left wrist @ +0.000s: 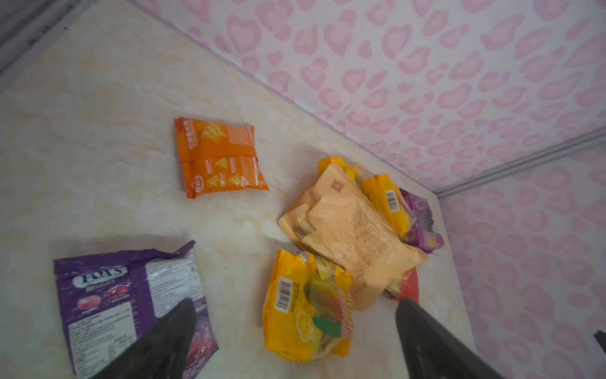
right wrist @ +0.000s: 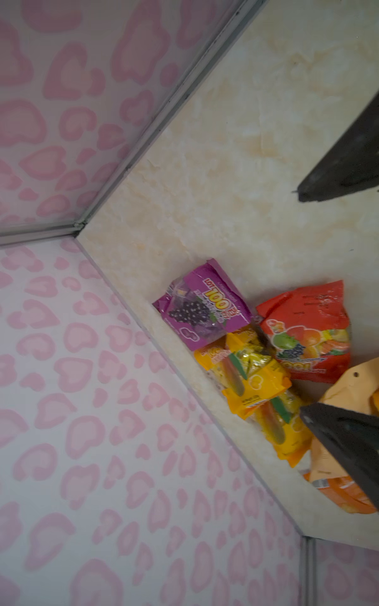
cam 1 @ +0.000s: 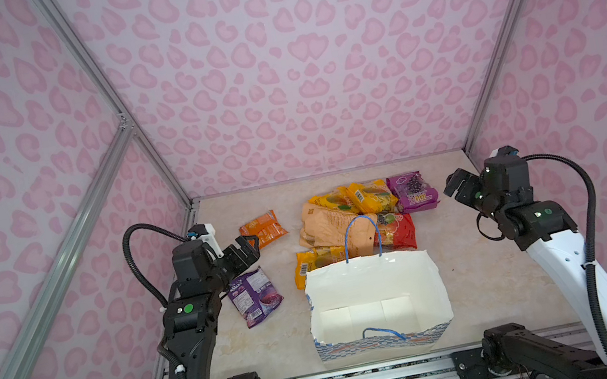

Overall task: Place the snacks into the paper bag
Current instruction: 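Reach the right gripper to the paper bag rim and grasp it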

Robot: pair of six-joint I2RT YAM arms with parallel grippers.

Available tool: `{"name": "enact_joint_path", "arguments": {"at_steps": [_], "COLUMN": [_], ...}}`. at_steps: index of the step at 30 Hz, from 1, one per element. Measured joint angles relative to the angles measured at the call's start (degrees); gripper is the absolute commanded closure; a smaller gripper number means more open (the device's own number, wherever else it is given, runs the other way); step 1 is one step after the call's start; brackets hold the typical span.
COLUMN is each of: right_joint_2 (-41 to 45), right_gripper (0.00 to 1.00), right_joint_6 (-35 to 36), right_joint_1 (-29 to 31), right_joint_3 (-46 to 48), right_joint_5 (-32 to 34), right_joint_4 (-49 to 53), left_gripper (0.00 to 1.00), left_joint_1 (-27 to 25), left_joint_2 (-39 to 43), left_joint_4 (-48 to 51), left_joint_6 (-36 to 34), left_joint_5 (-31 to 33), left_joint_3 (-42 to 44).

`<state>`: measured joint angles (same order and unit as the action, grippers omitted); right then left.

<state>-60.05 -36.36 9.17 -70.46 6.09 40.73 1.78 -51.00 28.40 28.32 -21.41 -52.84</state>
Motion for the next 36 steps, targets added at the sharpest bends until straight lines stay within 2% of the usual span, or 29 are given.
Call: {"name": "enact_joint_path", "arguments": {"at_steps": [2,10,16,21,26,31,36], "right_joint_2": [1.1,1.4,0.2,1.9,2.1,0.7,-1.9], "right_gripper": [0.02,0.06,0.08,0.25,0.58,1.00,1.00], "right_joint_6": [0.2,-1.4,-3.8,-6.4,-8.1,-9.5,-9.4], "right_joint_1": [5.6,22.6,33.7,35.4,35.8,36.2,35.6], "right_joint_3": [-3.7,-19.0,-14.2,-5.5,-0.6,-0.3,-8.9], "right_joint_5": [0.6,2.9,1.7,0.3,-1.9,-4.1,-3.2], "right_joint_4": [6.7,28.8,38.1,39.8,36.9,34.3,35.0], "left_gripper": [0.03,0.02,0.02,0.02,0.02,0.02,0.02], "left_joint_1": [-0.3,-2.1,-2.7,-3.0,-3.3,-3.5,-3.6], "left_joint_2": [1.0,2.8,6.1,7.9,8.2,8.6,9.2], "left_joint_4": [0.9,1.7,1.4,1.3,1.2,1.2,1.2], "left_joint_6": [-1.9,-4.4,-4.8,-5.0,-5.0,-5.3,-5.4], "left_joint_5": [-1.8,-1.2,1.3,3.0,4.3,5.5,6.4], "left_joint_3": [0.9,6.7,8.2,8.5,8.7,8.8,8.9]}}
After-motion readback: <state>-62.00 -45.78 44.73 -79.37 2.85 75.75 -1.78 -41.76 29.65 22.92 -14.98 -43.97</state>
